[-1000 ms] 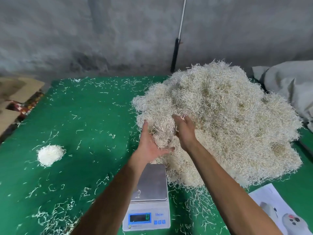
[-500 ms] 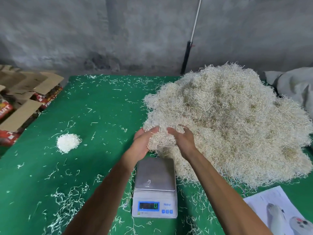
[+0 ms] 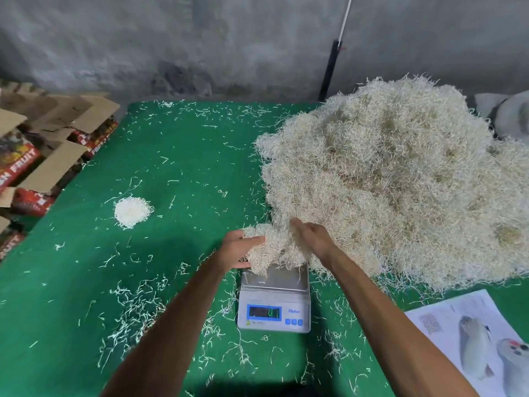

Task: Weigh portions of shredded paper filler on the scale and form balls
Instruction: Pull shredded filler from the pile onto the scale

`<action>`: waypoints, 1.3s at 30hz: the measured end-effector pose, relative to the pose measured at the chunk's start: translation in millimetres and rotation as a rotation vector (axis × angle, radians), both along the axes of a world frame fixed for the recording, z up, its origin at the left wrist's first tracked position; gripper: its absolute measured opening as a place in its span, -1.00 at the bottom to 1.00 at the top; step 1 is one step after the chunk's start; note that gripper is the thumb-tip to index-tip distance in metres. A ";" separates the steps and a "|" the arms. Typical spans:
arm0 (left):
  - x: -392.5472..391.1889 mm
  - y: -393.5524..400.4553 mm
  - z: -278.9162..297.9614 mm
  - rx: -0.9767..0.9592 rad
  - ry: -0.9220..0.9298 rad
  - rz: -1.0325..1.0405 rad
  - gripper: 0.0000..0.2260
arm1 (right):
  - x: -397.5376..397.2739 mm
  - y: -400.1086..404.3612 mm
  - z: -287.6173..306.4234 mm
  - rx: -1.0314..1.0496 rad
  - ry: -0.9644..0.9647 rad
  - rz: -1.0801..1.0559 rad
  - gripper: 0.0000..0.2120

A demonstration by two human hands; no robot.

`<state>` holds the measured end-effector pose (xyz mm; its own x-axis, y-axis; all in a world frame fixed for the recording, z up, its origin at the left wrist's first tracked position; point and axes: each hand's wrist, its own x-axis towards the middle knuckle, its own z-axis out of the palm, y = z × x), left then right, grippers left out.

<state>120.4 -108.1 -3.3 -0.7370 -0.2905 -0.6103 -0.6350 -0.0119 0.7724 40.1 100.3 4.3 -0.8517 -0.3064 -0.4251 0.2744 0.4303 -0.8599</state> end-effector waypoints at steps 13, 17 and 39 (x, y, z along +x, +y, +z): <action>16.0 -10.1 -8.6 -0.405 0.101 0.064 -0.66 | 7.2 11.9 -18.0 0.164 0.078 -0.099 -0.48; 23.2 -9.0 -6.8 -0.416 0.185 0.073 -0.65 | 12.3 11.1 -23.1 0.168 0.084 -0.116 -0.49; 38.8 -6.2 -16.8 -0.267 0.178 0.143 -0.47 | 24.8 14.9 -28.9 0.153 0.097 -0.180 -0.36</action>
